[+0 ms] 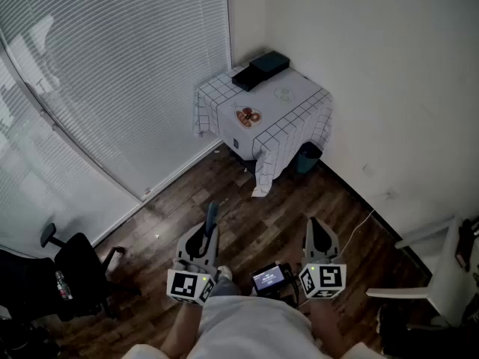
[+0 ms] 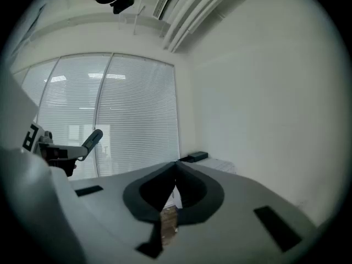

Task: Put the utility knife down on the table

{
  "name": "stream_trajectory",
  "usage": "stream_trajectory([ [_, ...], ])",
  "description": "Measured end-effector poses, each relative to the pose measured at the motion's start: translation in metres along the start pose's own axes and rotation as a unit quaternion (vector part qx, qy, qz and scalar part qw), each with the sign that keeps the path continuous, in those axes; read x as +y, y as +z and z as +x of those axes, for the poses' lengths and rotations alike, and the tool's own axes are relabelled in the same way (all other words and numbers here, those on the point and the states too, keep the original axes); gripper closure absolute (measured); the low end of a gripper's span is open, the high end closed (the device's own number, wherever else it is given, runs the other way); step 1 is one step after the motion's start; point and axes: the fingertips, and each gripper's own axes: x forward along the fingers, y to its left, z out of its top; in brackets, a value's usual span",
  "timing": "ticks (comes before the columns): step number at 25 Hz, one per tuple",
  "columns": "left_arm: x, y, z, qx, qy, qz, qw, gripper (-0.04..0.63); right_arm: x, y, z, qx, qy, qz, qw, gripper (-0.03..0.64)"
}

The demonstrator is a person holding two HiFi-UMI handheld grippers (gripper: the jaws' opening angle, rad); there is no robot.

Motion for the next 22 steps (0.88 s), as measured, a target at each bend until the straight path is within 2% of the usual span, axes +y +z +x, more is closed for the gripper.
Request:
stream_trajectory([
  [8, -0.002, 0.017, 0.004, -0.019, 0.012, 0.002, 0.9998, 0.52, 0.001, 0.019, -0.006, -0.019, 0.016, -0.006, 1.0, 0.609],
  [13, -0.012, 0.016, 0.005, -0.018, 0.008, 0.001, 0.9998, 0.52, -0.003, 0.017, -0.01, -0.017, 0.027, 0.017, 0.999, 0.609],
  [22, -0.019, 0.014, 0.022, -0.012, 0.009, -0.008, 0.9999, 0.52, -0.029, 0.014, -0.014, -0.013, 0.003, 0.026, 1.0, 0.609],
])
